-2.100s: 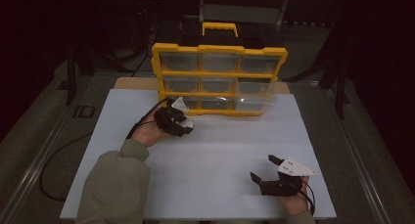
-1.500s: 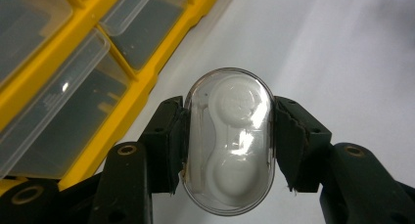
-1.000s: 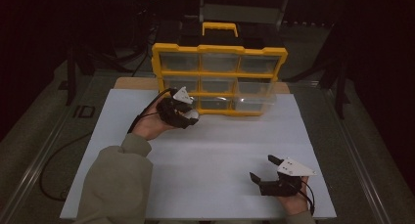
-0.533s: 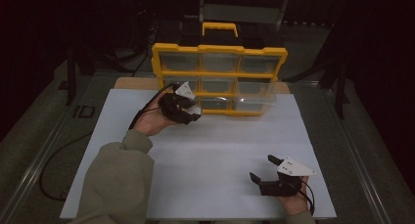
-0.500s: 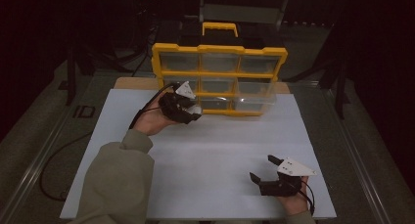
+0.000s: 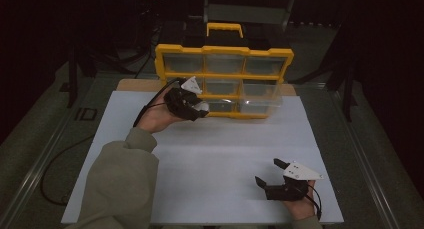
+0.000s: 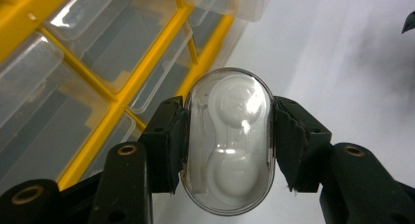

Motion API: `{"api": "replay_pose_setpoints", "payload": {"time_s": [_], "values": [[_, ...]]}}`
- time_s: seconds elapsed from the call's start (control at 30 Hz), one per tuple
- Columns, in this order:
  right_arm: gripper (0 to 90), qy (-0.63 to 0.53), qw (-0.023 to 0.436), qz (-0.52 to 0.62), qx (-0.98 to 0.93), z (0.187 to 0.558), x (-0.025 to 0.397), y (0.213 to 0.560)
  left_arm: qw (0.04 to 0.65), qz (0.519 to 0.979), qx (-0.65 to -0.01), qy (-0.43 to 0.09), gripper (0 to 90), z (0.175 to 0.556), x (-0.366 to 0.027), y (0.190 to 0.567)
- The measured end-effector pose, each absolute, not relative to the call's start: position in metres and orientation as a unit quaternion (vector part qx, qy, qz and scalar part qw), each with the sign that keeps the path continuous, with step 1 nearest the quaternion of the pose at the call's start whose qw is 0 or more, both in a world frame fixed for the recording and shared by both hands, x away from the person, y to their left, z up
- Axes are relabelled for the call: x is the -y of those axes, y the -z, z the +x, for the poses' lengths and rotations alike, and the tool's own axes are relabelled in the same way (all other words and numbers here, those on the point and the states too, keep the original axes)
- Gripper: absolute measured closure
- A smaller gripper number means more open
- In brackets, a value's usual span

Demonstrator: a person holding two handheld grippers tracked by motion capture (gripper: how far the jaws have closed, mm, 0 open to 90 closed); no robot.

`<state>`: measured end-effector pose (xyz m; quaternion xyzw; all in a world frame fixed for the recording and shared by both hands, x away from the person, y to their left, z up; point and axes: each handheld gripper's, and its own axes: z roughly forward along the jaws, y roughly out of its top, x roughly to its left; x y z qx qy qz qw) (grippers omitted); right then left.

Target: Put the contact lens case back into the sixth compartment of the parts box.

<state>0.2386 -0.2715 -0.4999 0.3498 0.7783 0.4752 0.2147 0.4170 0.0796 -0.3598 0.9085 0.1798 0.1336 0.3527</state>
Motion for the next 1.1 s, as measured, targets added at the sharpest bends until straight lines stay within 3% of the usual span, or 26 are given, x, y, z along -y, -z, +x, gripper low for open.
{"api": "replay_pose_setpoints", "payload": {"time_s": [1.1], "values": [[8.0, -0.478, 0.213, 0.351, -0.777, 0.239, 0.271, 0.500, 0.368, 0.905, -0.160, -0.141, 49.2, 0.432, -0.054, 0.324]]}}
